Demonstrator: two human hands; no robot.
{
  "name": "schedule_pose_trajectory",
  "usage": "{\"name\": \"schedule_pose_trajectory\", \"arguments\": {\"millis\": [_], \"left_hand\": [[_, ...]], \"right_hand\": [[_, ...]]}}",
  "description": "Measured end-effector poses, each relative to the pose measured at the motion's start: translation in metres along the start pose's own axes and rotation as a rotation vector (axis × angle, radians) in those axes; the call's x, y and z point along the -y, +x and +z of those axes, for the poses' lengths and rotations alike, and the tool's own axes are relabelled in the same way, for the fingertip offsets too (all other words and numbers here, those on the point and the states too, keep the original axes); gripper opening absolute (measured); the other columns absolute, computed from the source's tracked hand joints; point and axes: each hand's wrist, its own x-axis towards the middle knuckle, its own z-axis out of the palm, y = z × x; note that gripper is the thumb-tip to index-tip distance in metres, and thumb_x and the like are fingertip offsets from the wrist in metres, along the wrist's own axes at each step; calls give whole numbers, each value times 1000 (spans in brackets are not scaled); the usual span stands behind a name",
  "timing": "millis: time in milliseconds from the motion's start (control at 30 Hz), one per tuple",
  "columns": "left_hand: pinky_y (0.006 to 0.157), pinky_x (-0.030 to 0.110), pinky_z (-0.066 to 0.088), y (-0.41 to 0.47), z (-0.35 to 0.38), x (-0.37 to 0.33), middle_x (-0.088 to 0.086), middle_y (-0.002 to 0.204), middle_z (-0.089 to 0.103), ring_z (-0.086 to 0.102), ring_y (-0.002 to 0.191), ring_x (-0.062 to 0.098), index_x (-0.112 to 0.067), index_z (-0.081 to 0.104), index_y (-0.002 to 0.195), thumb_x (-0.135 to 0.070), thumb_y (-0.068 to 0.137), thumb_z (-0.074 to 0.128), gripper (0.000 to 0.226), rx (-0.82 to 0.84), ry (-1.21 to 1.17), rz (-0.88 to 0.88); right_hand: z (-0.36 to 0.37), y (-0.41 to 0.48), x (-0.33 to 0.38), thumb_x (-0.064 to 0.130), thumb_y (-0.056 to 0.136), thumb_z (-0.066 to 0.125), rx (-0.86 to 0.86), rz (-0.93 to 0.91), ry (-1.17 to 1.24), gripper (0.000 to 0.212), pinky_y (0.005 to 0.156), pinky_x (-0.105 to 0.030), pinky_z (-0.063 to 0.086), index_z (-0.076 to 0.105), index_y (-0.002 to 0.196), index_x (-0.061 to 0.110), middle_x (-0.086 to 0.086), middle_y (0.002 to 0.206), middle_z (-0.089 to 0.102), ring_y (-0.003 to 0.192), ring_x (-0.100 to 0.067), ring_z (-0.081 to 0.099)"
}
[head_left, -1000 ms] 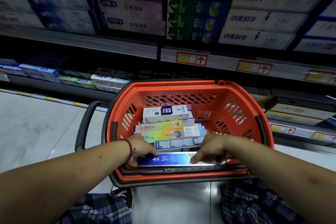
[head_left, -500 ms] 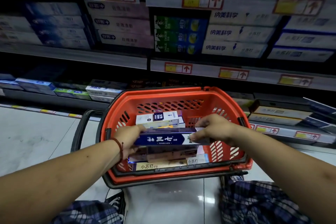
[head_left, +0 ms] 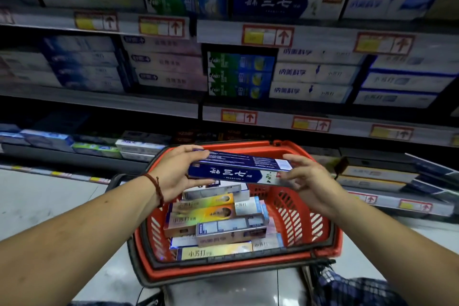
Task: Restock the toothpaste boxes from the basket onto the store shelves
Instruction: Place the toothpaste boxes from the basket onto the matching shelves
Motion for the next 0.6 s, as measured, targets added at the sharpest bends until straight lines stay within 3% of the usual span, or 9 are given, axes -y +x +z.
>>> {"name": "schedule_pose_trajectory", "arguments": {"millis": [67,133,200,333,467,533,600], "left_hand": [[74,50,62,-2,2,-3,21,115,72,74,98,35,-3,60,119,-6,92,70,29,22,-61,41],[82,57,60,-4,7,0,24,118,71,72,104,39,1,57,125,-3,90,70,38,29,-109,61],[83,59,59,-4,12,5,23,117,71,72,103,39,2,56,124,1,89,70,38,27,-140,56],[79,52,62,-4,15,8,19,106,68,70,97,34,2,60,111,2,91,67,21,24,-154,16],[77,42,64,-6,16,7,21,111,74,74,100,33,6,63,114,-10,96,64,23,-12,-148,8],[75,40,64,-5,17,6,21,112,74,75,96,31,5,62,116,-11,96,65,26,-28,-130,50],[72,38,64,-4,20,6,21,114,73,76,91,29,5,58,120,-13,98,64,29,-85,-156,84]], "right_hand": [[-1,-2,11,-12,90,51,56,10,217,22,52,-25,56,65,103,-1,-20,92,72,58,-17,71],[-1,1,13,-2,90,59,69,25,241,15,65,-31,60,66,103,-2,-27,104,73,72,-25,74],[2,5,11,-3,86,63,33,7,98,25,74,-39,58,64,111,-2,-29,110,72,81,-33,73],[6,8,12,-14,84,56,-18,6,29,37,71,-39,59,64,117,1,-26,100,75,86,-38,73],[5,9,16,5,92,63,0,21,76,22,80,-43,60,65,113,2,-23,111,74,87,-37,74],[10,10,13,13,94,66,-11,25,-43,25,81,-43,59,65,117,3,-19,104,77,87,-33,75],[16,10,9,20,91,71,-55,-12,-307,33,86,-45,58,64,122,9,-11,99,78,86,-28,74]]}}
